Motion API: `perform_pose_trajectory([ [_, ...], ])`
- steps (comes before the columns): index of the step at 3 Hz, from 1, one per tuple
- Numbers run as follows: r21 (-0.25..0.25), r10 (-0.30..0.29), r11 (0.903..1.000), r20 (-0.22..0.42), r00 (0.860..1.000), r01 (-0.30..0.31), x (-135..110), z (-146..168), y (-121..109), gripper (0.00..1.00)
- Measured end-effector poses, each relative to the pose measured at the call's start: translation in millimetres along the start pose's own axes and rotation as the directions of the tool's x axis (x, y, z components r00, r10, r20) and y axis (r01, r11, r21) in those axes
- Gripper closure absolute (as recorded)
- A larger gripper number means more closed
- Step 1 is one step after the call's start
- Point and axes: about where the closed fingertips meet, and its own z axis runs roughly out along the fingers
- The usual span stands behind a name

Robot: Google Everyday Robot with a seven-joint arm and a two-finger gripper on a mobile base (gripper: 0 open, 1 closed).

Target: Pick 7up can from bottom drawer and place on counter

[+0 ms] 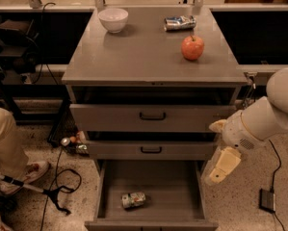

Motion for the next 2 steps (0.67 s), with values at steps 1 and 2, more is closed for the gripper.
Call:
perform_pose_trajectory([
  [1,0.000,0.000,1.0000,0.000,1.000,0.000,0.0,0.1,0.0,0.00],
  [2,-0.014,-0.031,0.9994,0.018,0.999,0.031,7.9,28.0,-2.1,0.00],
])
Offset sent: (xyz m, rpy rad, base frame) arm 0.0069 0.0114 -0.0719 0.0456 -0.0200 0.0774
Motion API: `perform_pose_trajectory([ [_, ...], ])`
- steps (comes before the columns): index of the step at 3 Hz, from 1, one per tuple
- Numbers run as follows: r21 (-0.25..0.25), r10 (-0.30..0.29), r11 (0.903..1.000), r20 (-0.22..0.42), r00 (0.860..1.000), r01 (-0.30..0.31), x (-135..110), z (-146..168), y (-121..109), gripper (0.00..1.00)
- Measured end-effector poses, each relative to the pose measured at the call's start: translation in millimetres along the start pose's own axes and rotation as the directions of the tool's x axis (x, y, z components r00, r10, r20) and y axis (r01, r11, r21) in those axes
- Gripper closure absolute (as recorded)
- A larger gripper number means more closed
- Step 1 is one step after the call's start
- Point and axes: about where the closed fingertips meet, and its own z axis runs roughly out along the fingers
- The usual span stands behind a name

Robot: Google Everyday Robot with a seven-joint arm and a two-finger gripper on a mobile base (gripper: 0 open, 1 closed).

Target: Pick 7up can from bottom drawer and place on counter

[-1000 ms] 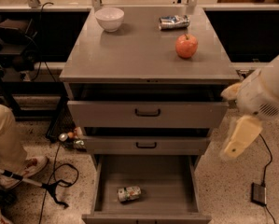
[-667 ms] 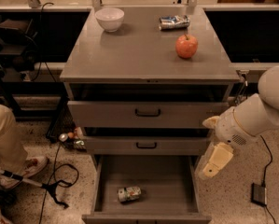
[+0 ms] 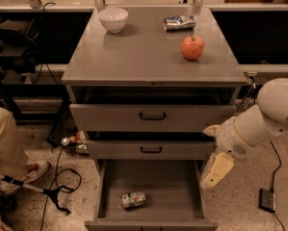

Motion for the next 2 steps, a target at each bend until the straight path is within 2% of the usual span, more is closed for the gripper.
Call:
perform_pose_trajectory([
  [1,-0.017,-0.028,0.9995,0.041,0.999,0.028,17.8,59.3,-5.2,0.00],
  [2,-0.007,-0.029,0.9995,0.136,0.990,0.030,28.8,123.6,-20.1,0.00],
])
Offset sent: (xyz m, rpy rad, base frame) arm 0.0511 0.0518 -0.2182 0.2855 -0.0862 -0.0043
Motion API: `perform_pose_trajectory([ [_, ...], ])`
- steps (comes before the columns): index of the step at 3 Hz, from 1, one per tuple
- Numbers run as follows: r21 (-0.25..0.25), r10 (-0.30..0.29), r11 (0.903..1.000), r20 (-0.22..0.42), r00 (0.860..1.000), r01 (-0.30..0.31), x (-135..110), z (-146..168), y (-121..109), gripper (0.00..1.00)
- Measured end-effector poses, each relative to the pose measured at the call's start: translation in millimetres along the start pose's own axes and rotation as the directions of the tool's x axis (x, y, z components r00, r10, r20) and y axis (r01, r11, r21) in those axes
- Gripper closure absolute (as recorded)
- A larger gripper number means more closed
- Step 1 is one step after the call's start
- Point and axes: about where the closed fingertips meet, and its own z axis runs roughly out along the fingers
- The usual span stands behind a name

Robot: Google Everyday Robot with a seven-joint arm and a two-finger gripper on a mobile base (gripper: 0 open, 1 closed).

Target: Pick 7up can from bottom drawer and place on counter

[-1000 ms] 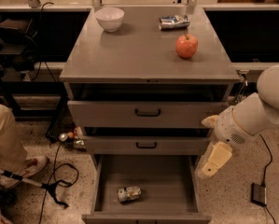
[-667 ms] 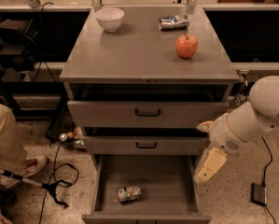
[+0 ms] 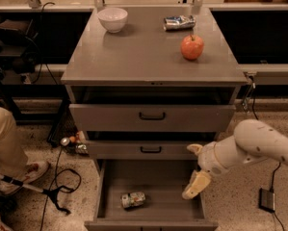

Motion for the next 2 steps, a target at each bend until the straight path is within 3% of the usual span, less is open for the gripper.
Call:
perform_pose_trajectory([
  [1,-0.019,0.042,0.9990,0.099,0.994,-0.041,18.7,66.7,-12.6,0.00],
  [2,-0.056,0.074,0.9961,0.120,0.990,-0.068,31.7,94.4,-6.3,0.00],
])
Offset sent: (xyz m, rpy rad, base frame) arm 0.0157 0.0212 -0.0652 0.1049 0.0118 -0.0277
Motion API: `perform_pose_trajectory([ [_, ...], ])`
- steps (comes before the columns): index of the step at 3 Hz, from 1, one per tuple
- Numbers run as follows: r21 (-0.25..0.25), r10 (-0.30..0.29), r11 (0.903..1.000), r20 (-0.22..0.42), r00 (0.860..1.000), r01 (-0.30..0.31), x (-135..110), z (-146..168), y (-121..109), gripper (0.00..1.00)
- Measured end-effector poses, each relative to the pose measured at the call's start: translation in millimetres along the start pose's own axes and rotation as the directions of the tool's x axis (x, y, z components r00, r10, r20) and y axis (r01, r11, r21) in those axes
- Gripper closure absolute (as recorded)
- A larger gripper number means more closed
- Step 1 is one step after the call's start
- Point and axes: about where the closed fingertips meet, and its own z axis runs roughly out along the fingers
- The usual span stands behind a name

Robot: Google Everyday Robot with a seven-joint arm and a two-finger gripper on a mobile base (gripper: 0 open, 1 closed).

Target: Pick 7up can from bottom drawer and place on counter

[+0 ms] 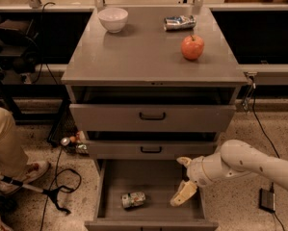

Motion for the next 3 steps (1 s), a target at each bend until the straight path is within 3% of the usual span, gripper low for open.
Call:
perform_pose_trajectory([
  [1,-0.001,-0.003,1.0000,0.001,1.000,0.003,2.9,4.2,1.3,0.00],
  [2,0.004,-0.034,0.9994,0.015,0.999,0.034,19.0,30.6,-3.0,0.00],
  [3,0.018,-0.109,0.9939,0.020,0.994,0.109,41.8,93.2,-16.2,0.00],
])
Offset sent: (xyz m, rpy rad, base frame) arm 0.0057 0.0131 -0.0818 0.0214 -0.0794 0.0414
